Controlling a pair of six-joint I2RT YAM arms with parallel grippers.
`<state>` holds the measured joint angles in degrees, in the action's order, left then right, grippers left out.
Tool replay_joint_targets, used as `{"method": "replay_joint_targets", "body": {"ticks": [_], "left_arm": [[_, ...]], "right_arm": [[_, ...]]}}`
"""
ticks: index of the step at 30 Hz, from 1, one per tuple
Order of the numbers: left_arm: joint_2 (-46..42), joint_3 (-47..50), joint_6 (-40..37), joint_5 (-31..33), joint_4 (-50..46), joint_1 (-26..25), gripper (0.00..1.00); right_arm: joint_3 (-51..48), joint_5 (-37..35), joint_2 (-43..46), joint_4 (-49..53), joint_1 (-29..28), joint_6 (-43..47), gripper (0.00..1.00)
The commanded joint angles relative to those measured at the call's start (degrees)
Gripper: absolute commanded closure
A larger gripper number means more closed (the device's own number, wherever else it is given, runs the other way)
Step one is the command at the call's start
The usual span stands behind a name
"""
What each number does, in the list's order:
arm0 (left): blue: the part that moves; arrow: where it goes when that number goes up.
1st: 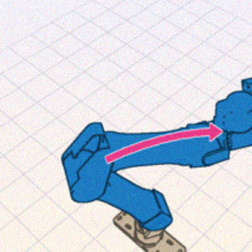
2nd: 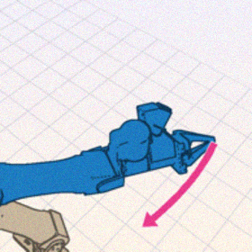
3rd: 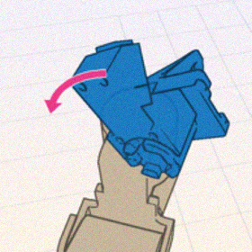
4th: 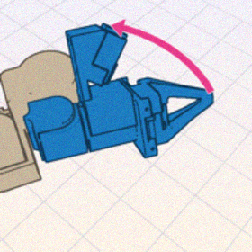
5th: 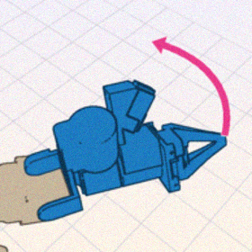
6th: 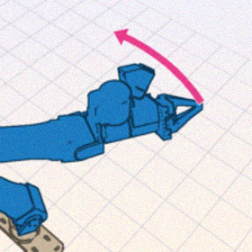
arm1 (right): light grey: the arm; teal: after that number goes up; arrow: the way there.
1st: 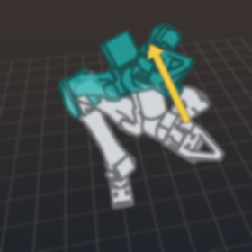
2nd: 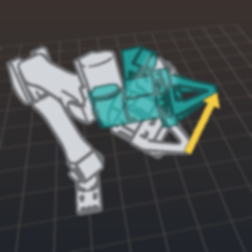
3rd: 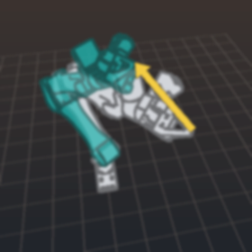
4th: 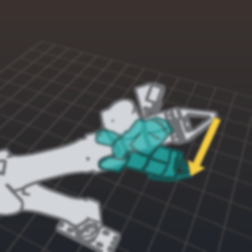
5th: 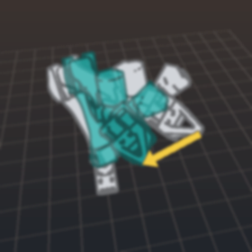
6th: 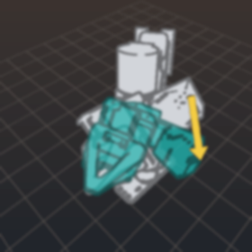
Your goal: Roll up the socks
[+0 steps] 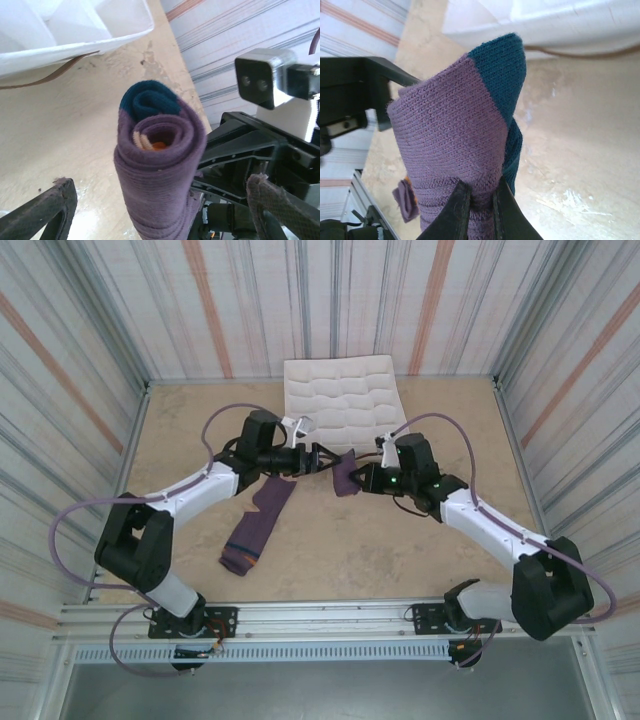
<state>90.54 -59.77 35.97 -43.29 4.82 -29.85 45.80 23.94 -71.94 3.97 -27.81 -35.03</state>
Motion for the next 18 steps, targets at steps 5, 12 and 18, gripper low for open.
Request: {"method": "replay_joint_targets", "body": {"ticks": [5,12,18], "left_arm": [[-2.56,-1.47,0.88,-4.35,4.84,0.41,0.09],[-1.82,-1.52,3.96,-5.74,8.7,0.41,0.12],[-1.69,-1.18,5.34,-6.18,10.96,0.49,0.23]], "right_arm": [[5.49,-3.7,3.31,2.37,-2.94,5.46,1.0],[7.66,-7.18,3.03,1.92,-7.51,9.03,1.0],[7.77,-10.65,2.07,0.63,-11.16,10.22,1.0]]}}
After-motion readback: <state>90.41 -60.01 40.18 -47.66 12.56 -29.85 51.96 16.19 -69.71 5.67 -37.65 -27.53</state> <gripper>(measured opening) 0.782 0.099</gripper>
